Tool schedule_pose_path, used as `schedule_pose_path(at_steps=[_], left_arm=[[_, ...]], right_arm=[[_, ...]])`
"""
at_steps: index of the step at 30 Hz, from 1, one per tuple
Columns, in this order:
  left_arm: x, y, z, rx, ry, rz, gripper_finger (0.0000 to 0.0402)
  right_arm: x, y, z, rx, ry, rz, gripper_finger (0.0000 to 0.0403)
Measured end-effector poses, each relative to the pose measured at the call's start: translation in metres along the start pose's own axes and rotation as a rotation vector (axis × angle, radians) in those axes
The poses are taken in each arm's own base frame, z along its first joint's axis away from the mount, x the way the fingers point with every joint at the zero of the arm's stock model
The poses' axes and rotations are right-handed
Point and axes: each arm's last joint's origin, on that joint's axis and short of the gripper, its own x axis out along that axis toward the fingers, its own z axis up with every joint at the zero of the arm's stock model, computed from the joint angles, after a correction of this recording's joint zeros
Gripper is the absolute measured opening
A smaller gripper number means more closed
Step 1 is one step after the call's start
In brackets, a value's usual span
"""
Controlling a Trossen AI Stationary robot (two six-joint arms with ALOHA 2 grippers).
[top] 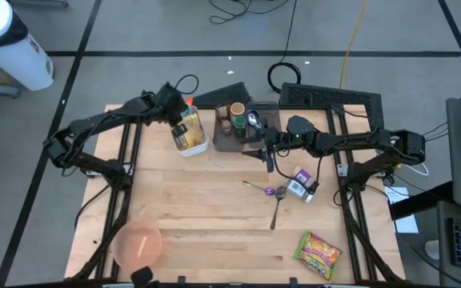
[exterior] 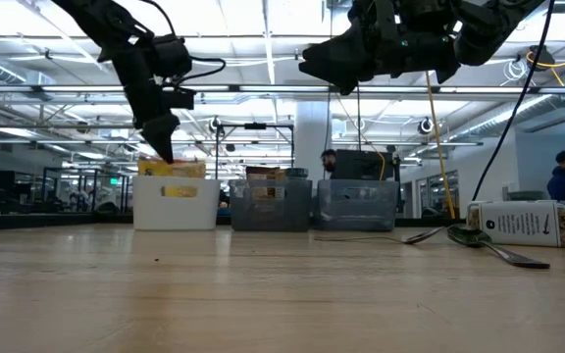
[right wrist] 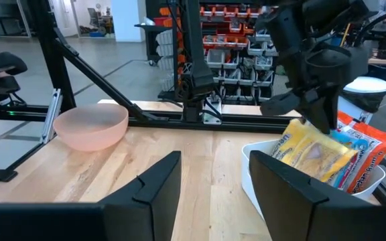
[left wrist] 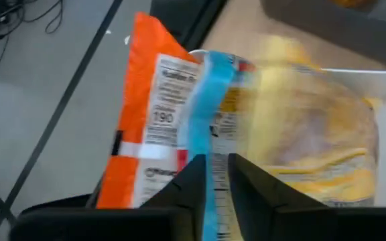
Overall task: Pick & Place Food Item
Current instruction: Put the yellow noodle pack into the white bin, then put the purple spoon into the right black bin
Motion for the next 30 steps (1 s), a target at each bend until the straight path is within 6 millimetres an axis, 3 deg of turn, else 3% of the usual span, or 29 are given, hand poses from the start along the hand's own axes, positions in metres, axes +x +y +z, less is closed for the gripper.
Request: schedule_pose_path(at_steps=[6, 12, 16, 21, 30], left_arm=[[-0.012, 0.004, 0.014, -0.005, -0.047, -0.007, 0.0143], [-0.042, 0.009, 0.04, 0.017, -0.108, -0.014, 0.02], [-0.062, 0.001, 0.059, -0.06, -0.245, -0.188, 0.0217], [-0.057, -0.037, 0.067, 0.018, -0.454, -0.617, 0.0218], [-0.025, -0.123, 0.035, 0.029, -0.625, -0.726, 0.0199]], right_arm=[[0.0, 0.0, 0.0, 0.0, 0.0, 0.0, 0.0169], [0.0, 0.0, -0.002, 0.002, 0.024, 0.001, 0.0169], [0.0, 0.0, -0.006, -0.004, 0.058, 0.003, 0.0169], [0.0, 0.001, -0.008, 0.009, 0.078, 0.006, 0.0169], [0.001, 0.005, -0.009, 0.068, 0.092, 0.025, 0.0171]])
